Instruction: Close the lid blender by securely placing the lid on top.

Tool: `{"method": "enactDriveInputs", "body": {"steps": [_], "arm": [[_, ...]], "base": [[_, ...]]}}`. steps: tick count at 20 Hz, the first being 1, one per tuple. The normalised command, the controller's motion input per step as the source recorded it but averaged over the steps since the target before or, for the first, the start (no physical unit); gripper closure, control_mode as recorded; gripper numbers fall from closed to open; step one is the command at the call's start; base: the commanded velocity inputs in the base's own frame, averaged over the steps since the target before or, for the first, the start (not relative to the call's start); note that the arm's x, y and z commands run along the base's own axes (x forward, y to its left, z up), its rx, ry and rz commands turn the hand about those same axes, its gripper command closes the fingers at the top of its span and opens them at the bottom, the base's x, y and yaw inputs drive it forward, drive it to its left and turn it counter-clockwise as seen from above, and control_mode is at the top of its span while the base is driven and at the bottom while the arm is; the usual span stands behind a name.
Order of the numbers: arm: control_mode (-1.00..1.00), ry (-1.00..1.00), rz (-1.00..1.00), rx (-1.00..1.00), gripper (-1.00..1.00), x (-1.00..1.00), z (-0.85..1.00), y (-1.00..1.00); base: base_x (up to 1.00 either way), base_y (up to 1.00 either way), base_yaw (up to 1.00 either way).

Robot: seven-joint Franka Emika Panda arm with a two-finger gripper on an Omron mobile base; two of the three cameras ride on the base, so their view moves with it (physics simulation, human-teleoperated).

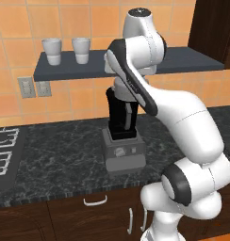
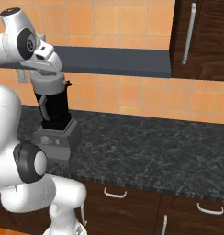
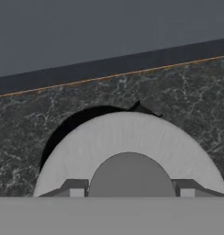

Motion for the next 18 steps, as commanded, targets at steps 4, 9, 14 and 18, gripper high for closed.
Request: {"method": "enactDriveInputs", "body": {"steps": [4,9,14,18], "arm": [[-1.0,-0.01,0.01,0.0,1.0,0.27,0.0,0.13],[-1.0,-0.06,0.03,0.02,1.0,0.46,-0.04,0.04],[-1.0,-0.07,0.03,0.02,1.0,0.35,-0.05,0.0],[-1.0,-0.12,0.0,0.0,1.0,-0.03,-0.13,0.0]], "base": [[0.0,0.0,0.0],[0.0,0.0,0.0],[0.0,0.0,0.0],[0.0,0.0,0.0]]}}
